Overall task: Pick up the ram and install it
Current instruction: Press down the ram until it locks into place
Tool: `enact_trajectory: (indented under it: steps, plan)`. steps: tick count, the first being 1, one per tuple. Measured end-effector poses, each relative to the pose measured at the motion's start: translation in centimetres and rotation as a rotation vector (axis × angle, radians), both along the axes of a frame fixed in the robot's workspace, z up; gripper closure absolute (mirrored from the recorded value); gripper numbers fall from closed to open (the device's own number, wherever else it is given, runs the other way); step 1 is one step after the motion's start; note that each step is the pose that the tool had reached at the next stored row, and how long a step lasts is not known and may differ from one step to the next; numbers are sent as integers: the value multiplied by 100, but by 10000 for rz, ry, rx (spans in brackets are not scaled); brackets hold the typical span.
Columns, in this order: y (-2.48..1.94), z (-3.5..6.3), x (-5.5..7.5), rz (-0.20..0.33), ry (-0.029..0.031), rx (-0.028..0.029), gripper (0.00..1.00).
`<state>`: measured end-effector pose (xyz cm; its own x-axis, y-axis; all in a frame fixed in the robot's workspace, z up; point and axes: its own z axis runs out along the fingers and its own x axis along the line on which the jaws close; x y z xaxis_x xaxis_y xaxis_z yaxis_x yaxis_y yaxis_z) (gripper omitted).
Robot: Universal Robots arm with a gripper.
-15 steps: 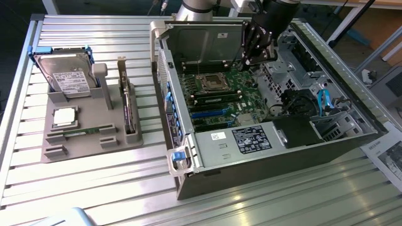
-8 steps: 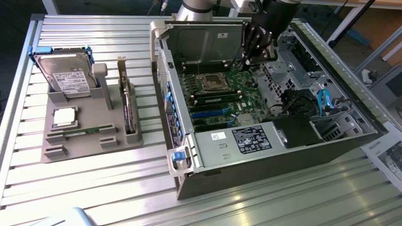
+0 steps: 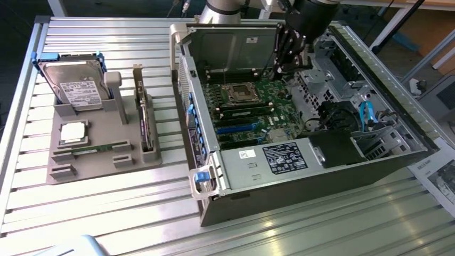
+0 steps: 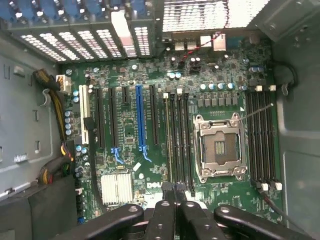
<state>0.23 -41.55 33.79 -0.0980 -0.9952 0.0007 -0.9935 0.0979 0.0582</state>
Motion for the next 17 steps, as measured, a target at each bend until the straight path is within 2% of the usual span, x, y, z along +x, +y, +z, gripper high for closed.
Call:
enact_trajectory:
  steps: [9,13,17]
  plan:
    - [0,-1,0,-1792,-1,1,90]
    - [0,0,0,-3198,0,0,90]
    - [0,-1,0,-4221,0,1,90]
